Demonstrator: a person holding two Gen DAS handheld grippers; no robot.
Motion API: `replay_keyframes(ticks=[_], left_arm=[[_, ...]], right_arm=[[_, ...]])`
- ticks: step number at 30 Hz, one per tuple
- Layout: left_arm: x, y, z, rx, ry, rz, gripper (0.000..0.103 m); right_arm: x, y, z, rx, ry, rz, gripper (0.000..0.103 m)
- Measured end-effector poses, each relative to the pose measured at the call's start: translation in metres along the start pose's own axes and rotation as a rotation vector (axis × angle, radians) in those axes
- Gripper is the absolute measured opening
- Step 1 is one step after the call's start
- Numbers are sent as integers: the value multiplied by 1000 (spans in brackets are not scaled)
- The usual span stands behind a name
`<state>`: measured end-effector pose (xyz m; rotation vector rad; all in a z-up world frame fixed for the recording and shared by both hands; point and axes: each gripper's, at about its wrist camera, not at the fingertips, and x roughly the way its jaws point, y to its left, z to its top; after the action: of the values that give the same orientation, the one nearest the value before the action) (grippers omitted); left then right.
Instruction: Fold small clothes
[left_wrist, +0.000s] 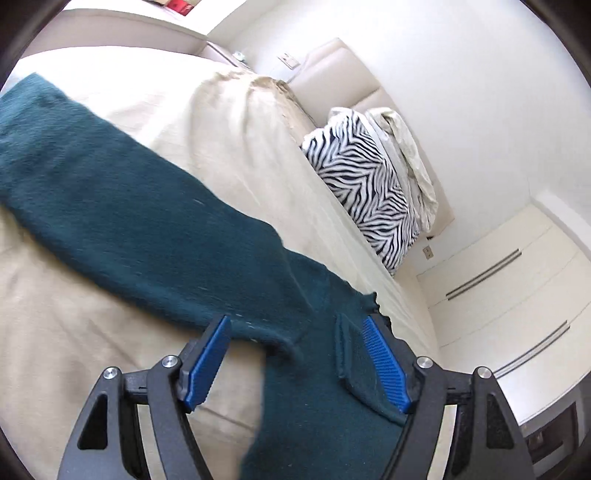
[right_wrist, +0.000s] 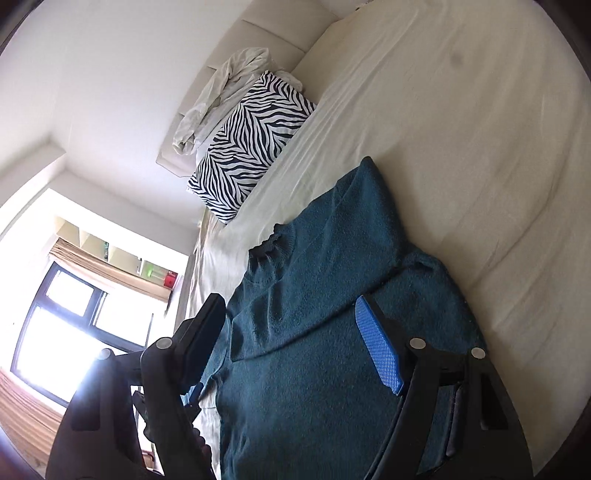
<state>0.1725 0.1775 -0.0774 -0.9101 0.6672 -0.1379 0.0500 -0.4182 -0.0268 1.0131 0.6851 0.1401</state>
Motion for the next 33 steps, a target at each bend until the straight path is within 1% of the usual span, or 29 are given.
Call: replay_keyframes(ticks=[2,3,5,7,8,10,12,14,15,16,18,19,20,21,23,26,28,30,32,33], left_arm=[[-35,48,23,-137,-79,47,73],[-53,71,33,-209,-123,65,68],[-82,109,47,-330,-204,88,68],[-100,133,59,-407,-261,109,68],[-102,143,66,-430,-276,109,68],[-98,158,74,-479,-277,95,66],[-90,162,83,-489,-280,95,61],[-80,157,92,-457,-277,122,54],[-74,156,97,-449,-271,128,46],[-68,154,100,-445,-264,132,41],[-58,149,105,-440,-248,150,20],[-56,145,107,-429,-243,163,14],[-53,134,109,-402,-244,176,8],[-52,121,110,-358,-249,192,8],[-46,83,109,-238,-249,212,8],[-20,7,103,-13,-204,215,8],[7,-52,84,158,-166,220,8],[37,-112,49,354,-121,224,8],[71,-166,-6,574,-76,249,8],[88,-186,-38,685,-60,265,10]], right_arm=[[5,9,-20,4,25,20,73],[10,14,-31,6,41,29,73],[19,21,-48,9,72,37,73],[28,26,-62,16,96,37,73],[31,28,-69,20,107,39,73],[35,32,-80,26,120,39,73],[36,33,-85,29,123,34,73],[36,34,-87,27,122,32,73],[35,34,-88,26,120,29,73],[33,32,-87,28,117,28,73],[29,29,-86,35,108,29,73],[27,25,-84,42,101,30,73],[25,22,-83,49,93,32,73],[22,19,-82,55,86,33,73],[20,12,-81,65,78,31,73],[16,0,-79,79,75,31,73],[12,-7,-77,89,70,38,73],[9,-14,-73,99,62,39,73],[8,-21,-69,107,55,37,73],[8,-23,-67,110,55,36,73]])
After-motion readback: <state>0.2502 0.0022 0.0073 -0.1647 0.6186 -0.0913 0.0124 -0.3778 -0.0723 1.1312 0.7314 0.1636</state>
